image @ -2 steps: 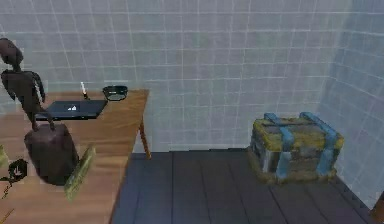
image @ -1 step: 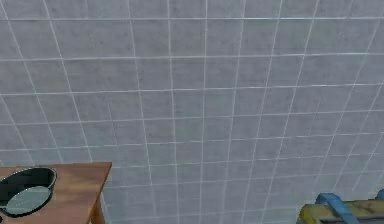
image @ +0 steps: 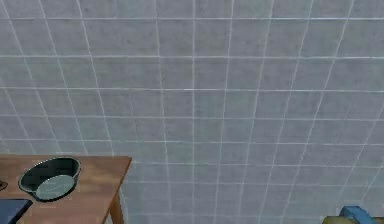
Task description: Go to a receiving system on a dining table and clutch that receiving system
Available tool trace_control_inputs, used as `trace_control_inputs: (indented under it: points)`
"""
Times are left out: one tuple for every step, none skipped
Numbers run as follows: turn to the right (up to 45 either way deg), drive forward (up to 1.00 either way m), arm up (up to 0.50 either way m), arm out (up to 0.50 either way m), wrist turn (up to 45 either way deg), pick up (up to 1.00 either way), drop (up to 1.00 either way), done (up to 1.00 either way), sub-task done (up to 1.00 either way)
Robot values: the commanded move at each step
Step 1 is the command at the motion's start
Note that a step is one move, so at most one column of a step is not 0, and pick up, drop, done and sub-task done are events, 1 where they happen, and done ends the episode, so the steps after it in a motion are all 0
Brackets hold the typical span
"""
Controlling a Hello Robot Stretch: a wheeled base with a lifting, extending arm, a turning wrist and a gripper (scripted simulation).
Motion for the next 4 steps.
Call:
trace_control_inputs:
  points:
    - [0.0,0.15,0.00,0.00,0.0,0.00,0.00,0.00,0.00]
    - [45.0,0.00,0.00,0.00,0.0,0.00,0.00,0.00,0.00]
    - [45.0,0.00,0.00,0.00,0.0,0.00,0.00,0.00,0.00]
    - [45.0,0.00,0.00,0.00,0.0,0.00,0.00,0.00,0.00]
